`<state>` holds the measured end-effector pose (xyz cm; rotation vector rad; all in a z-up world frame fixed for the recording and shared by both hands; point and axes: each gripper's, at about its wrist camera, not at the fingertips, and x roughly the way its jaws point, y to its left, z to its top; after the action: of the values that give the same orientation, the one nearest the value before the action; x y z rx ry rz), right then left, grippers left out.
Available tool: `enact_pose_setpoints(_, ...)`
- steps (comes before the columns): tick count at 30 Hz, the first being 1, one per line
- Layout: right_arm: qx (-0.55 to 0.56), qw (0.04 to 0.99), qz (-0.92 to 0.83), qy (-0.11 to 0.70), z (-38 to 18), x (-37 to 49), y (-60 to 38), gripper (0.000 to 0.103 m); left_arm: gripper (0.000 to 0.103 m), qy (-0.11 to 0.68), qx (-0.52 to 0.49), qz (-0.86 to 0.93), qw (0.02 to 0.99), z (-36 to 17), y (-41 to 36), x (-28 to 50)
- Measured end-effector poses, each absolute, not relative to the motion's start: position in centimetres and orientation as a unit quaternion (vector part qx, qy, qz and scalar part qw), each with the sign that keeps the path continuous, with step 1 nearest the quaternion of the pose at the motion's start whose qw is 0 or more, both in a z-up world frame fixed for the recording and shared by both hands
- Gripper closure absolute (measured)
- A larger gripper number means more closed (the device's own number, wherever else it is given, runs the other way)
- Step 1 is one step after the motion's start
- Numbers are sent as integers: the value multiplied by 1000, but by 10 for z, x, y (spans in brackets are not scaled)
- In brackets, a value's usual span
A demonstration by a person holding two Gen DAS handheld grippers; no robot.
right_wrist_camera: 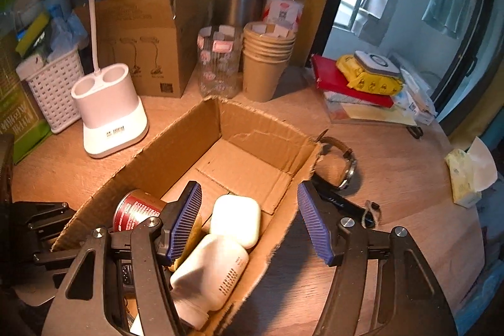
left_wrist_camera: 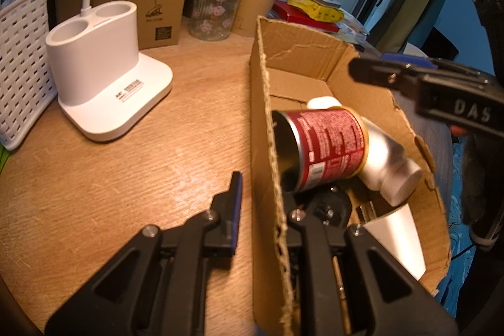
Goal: Organize rigid objects
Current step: 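Lower the earbud case into the box and open the right gripper, then move the open right gripper to the black flashlight on the table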
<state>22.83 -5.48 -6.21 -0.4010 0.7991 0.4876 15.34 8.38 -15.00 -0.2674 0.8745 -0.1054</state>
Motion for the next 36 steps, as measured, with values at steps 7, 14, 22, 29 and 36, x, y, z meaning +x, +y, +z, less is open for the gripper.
enact_pose_setpoints(7,-176,886,217,370,-49,230,-75,36,88,422,-129,-51,896,-150,84,153)
enact_pose_setpoints(14,-161,897,190,365,-42,238,-101,36,88,422,-129,-51,896,-150,84,154)
enact_pose_setpoints(22,-152,901,160,373,-49,250,-127,36,88,422,-129,-51,896,-150,84,154)
enact_pose_setpoints(29,-148,902,140,381,-60,262,-145,36,88,422,-129,-51,896,-150,84,154)
enact_pose_setpoints(36,-151,896,141,393,-79,273,-153,36,88,422,-129,-51,896,-150,84,154)
